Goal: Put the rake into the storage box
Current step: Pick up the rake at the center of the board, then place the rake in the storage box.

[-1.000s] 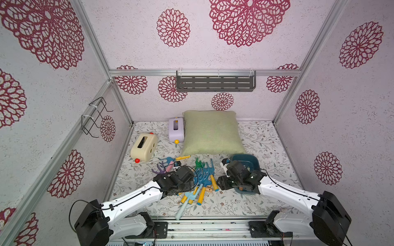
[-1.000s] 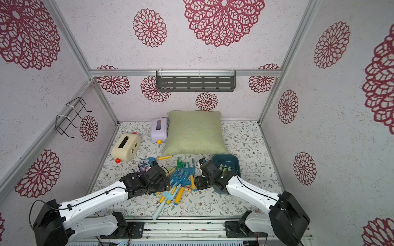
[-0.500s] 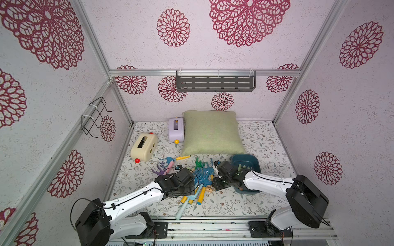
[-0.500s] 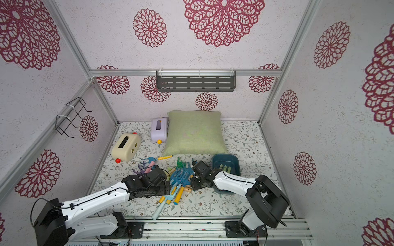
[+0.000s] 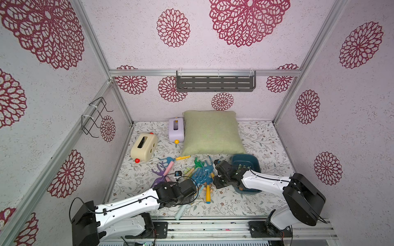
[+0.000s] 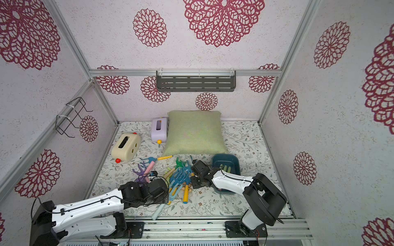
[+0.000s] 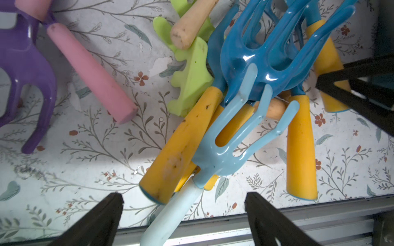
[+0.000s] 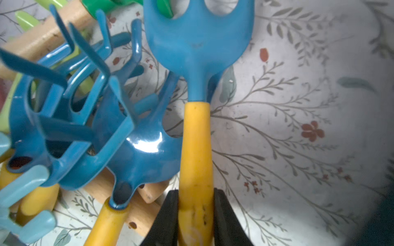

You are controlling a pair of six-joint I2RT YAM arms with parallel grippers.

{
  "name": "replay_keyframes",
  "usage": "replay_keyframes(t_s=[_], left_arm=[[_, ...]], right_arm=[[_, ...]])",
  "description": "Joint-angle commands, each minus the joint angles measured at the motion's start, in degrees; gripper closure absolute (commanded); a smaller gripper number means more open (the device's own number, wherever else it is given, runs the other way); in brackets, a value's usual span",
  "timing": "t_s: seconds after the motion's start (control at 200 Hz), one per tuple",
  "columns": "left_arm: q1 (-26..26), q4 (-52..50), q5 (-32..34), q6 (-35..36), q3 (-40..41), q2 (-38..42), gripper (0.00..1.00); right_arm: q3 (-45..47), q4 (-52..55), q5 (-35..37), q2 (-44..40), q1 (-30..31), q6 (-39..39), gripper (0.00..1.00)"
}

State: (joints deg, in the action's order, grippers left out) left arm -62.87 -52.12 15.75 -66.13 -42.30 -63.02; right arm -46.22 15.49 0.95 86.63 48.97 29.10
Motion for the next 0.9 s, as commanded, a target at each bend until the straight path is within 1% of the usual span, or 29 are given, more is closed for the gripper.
replay_keyframes(t_s=[0.0, 0.08, 0.2, 0.34, 0.45, 0.54, 0.58, 0.67, 0.76, 0.896], left_arm=[[-2.44, -4.33, 3.86, -2.86, -2.55, 0.17, 0.02], [-3.31, -5.25, 4.77, -2.89, -4.28, 0.0, 0.01], [-3.75, -4.34, 4.34, -1.88, -5.75, -1.23, 0.0], [-3.67, -2.6, 4.47, 0.39, -6.99, -4.19, 0.03], [-3.46, -1.3, 3.89, 2.17, -8.95, -6.25, 0.06], [-3.22, 0.09, 1.18, 3.71, -9.79, -7.82, 0.09], [-3.23, -0.01, 0.28, 4.07, -9.98, -8.6, 0.1], [-3.35, -1.01, -2.06, 3.94, -9.71, -9.95, 0.16], [-3.99, -1.23, -4.41, 2.52, -8.4, -9.64, 0.21], [-7.24, -3.74, -5.29, -0.69, -7.33, -7.88, 0.23]], right_arm=[[-1.15, 3.06, 6.51, -4.82, 0.25, 1.71, 0.86], [-0.52, 4.41, 9.77, -7.76, 0.16, 2.83, 0.87], [0.97, 5.64, 13.16, -13.21, -0.57, 4.29, 0.87], [2.77, 8.16, 15.58, -20.27, -2.57, 5.73, 0.89], [4.44, 10.99, 15.84, -26.4, -5.71, 6.82, 0.89], [5.57, 13.5, 15.43, -30.55, -8.44, 7.71, 0.89], [6.17, 14.49, 14.94, -32.18, -9.69, 8.15, 0.87], [7.27, 17.08, 14.57, -33.96, -11.88, 10.35, 0.87], [8.43, 19.07, 14.87, -34.02, -12.49, 13.32, 0.87], [10.93, 18.85, 14.2, -34.34, -12.82, 15.23, 0.86]])
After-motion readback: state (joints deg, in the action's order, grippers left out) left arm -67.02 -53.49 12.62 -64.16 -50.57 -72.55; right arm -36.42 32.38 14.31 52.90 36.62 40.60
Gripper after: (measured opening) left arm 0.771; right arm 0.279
